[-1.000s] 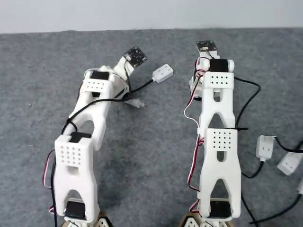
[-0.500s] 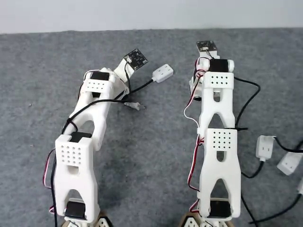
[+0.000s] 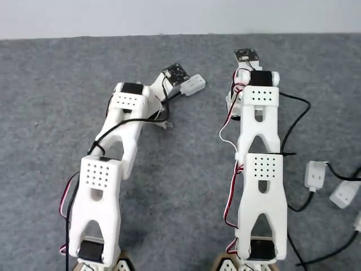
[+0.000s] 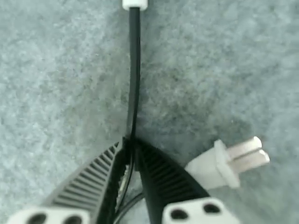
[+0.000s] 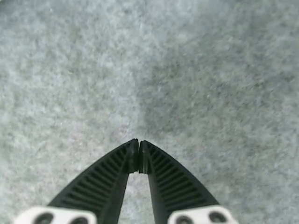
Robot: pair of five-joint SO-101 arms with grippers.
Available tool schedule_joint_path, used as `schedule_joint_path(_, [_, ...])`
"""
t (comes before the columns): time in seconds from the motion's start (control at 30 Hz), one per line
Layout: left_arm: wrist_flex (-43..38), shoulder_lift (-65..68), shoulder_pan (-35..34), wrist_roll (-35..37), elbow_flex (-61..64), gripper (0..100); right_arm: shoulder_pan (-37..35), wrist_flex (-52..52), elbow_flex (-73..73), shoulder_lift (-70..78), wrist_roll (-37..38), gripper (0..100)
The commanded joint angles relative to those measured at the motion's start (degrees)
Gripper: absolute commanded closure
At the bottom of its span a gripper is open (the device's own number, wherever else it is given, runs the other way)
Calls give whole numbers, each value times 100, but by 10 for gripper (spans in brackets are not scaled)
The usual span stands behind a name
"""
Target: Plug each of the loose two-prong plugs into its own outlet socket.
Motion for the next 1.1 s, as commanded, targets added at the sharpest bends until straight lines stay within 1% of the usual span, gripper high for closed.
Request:
schedule_joint_path(0.0, [1433, 44, -35, 123, -866, 987, 57, 233, -334, -127, 44, 991])
schedule_joint_path(0.13, [2690, 53, 26, 976, -2158, 987, 57, 233, -343, -127, 44, 991])
schedule_joint_path(0.17, [2655, 53, 35, 1275, -2413, 987, 57, 224, -343, -127, 44, 991])
schedule_joint_path(0.27, [2673, -18, -70, 2470, -2862, 987, 57, 224, -343, -127, 44, 991])
schedule_joint_path(0.3, [2673, -123, -114, 2725, -2914, 987, 57, 224, -343, -127, 44, 991])
schedule_joint_path(0.33, [2673, -237, -132, 2857, -2905, 987, 57, 224, -343, -127, 44, 991])
schedule_joint_path(0.43, [2673, -774, -141, 2901, -2536, 987, 57, 224, -343, -127, 44, 991])
schedule_joint_path(0.53, [2673, -1565, -97, 2901, -1516, 987, 57, 224, -343, -127, 53, 991])
schedule_joint_path(0.7, [2646, -3349, 158, 2848, 787, 987, 57, 224, -343, -127, 62, 991])
schedule_joint_path(0.9, [2224, -5547, 404, 2822, 3398, 987, 57, 224, -343, -127, 62, 991])
schedule_joint_path(1.07, [1916, -7138, 835, 2127, 5789, 987, 66, 224, -343, -127, 53, 991])
